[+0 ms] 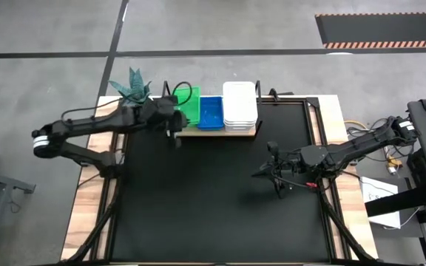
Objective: Stack baskets on shelf by color
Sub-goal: Stack the green bin on top of the stacked green bins on the shelf
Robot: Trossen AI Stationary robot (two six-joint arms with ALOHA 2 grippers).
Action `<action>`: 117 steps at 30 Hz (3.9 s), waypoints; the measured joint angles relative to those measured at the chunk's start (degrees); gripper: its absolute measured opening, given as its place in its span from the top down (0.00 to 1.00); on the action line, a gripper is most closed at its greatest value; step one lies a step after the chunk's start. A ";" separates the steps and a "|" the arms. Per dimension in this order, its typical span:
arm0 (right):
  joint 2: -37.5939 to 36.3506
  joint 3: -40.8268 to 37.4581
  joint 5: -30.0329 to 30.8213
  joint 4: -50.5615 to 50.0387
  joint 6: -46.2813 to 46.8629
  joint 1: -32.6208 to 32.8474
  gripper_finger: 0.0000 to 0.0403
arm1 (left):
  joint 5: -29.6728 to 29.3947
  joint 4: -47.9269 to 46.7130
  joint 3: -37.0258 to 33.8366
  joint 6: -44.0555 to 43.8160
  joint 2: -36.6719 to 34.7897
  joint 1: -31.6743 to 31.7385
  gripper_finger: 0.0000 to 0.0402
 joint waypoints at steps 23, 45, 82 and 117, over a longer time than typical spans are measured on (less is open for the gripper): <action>0.00 0.04 0.00 -0.50 0.23 0.00 0.97 | -1.72 -2.21 0.09 2.11 9.60 5.17 0.96; -0.02 0.04 0.00 -1.83 0.00 0.00 0.97 | -3.16 -6.95 1.44 3.64 9.26 7.52 0.93; -0.02 1.66 -0.02 -0.50 -7.86 0.00 0.97 | -0.87 -8.45 6.82 -14.49 8.60 -6.69 0.71; -0.11 1.66 -0.02 -0.26 -15.56 -6.38 0.97 | -10.66 -3.18 3.47 -15.92 19.61 6.25 1.00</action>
